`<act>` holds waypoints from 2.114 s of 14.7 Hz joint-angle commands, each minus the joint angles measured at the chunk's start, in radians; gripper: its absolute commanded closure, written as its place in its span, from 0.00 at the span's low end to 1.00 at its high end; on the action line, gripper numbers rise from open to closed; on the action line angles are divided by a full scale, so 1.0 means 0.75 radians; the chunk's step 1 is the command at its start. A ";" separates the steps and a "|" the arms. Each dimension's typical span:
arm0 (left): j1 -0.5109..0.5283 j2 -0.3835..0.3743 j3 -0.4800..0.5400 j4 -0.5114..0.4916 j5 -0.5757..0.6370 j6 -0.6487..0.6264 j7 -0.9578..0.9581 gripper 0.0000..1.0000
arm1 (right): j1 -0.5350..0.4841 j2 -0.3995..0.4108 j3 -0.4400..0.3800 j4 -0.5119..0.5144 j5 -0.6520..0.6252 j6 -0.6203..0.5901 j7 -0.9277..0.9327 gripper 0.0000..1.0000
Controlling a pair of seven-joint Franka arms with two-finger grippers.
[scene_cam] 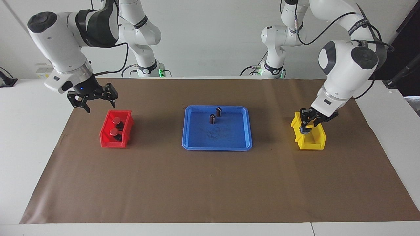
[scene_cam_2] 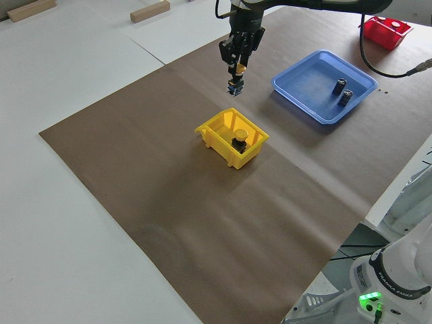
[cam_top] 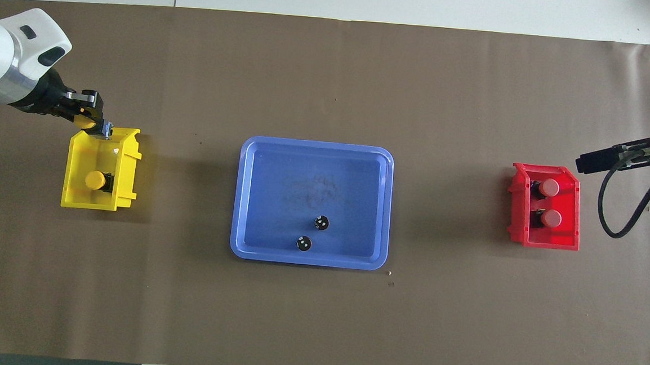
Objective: Sort red and yellow buttons by color
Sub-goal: 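Release the yellow button into the yellow bin and withdraw both grippers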
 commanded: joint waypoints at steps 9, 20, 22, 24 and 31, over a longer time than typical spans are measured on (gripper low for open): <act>0.102 -0.115 -0.018 -0.430 -0.045 0.385 0.120 0.99 | -0.124 -0.006 -0.057 0.028 0.000 -0.123 0.096 0.00; 0.102 -0.081 -0.020 -0.492 -0.051 0.537 0.118 0.37 | -0.097 0.006 -0.053 0.065 -0.057 -0.133 0.098 0.00; 0.102 -0.081 -0.020 -0.382 -0.081 0.405 0.116 0.34 | -0.095 0.008 -0.051 0.065 -0.057 -0.133 0.100 0.00; 0.102 -0.077 -0.020 -0.151 -0.092 0.150 0.122 0.00 | -0.091 0.010 -0.045 0.083 -0.053 -0.144 0.135 0.00; 0.094 -0.083 -0.022 0.371 -0.049 -0.422 0.120 0.00 | -0.075 0.027 -0.037 0.112 -0.053 -0.164 0.166 0.00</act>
